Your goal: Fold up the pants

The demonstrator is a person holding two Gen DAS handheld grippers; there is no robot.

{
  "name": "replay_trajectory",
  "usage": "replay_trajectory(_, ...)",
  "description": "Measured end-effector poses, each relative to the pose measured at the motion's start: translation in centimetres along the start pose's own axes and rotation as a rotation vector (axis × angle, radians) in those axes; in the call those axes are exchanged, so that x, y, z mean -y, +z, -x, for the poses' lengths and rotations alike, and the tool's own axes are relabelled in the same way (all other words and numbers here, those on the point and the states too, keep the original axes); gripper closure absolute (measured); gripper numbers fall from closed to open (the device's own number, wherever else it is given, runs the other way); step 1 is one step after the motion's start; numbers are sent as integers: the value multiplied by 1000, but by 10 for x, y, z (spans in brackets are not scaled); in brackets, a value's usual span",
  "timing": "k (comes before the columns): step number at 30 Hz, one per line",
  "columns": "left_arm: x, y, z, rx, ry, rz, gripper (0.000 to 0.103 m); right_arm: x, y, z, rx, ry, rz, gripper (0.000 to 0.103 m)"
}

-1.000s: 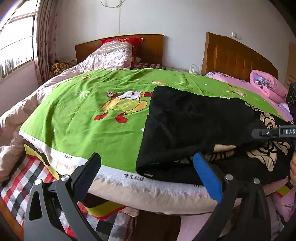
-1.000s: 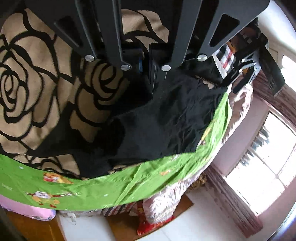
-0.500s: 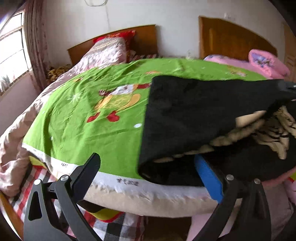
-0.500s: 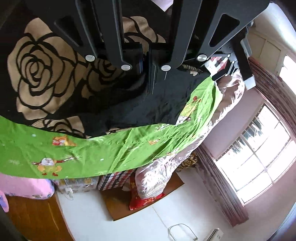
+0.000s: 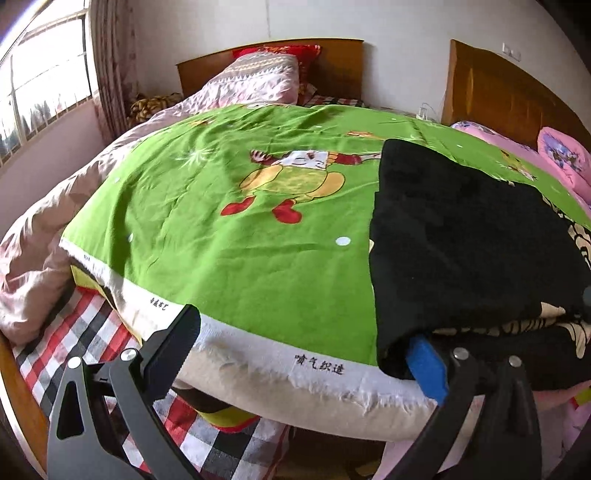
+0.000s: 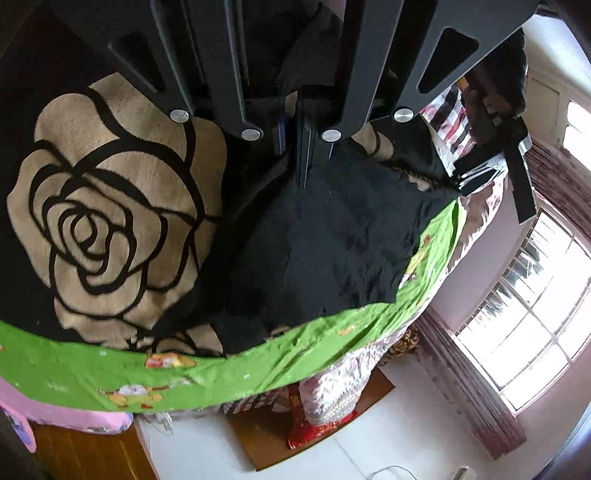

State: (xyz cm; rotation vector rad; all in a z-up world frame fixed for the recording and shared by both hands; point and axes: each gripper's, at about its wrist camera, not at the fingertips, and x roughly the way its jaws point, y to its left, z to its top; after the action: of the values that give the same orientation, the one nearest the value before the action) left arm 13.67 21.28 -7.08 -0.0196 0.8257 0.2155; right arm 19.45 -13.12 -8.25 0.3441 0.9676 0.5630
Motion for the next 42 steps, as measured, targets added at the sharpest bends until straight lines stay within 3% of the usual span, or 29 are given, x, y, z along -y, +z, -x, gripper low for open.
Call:
replay_trajectory(4, 9, -2, 8, 1, 60, -37, 1, 2, -3, 1, 8, 7, -2, 97)
replay_trajectory(12, 10, -4, 11, -6, 58, -55, 1, -12, 5, 29, 110, -22, 73, 98)
replay_trajectory(17, 13, -4, 17, -25, 80, -80, 1, 10, -4, 16, 20, -65, 35, 99)
replay_trajectory(19, 15, -3, 27, -39, 74, -114, 2, 21, -10, 18, 11, -16, 5, 100)
replay_trajectory(23, 21, 5, 67, 10, 9, -169, 2, 24, 1, 40, 42, -53, 11, 91)
replay_trajectory(27, 49, 37, 91, 93, -178, -146, 2, 17, 36, 34, 70, -60, 45, 89)
replay_trajectory(28, 62, 43, 87, 85, -218, -162, 2, 13, 46, 27, 64, -47, 52, 85)
replay_trajectory(31, 113, 52, 50, -3, -293, -237, 2, 6, 73, -8, 1, -28, 75, 53)
replay_trajectory(32, 127, 50, 34, -49, -273, -258, 2, 5, 79, -19, -21, -14, 76, 49)
replay_trajectory(36, 145, 35, -5, -144, -214, -285, 2, 0, 89, -51, -104, 4, 118, 49)
replay_trajectory(40, 135, 29, -13, -166, -241, -255, 1, -1, 89, -56, -146, -41, 153, 48)
replay_trajectory(41, 135, 29, -14, -168, -241, -259, 1, 1, 92, -53, -139, -97, 148, 47)
replay_trajectory(42, 133, 29, -14, -167, -241, -257, 1, 1, 93, -48, -115, -212, 150, 44)
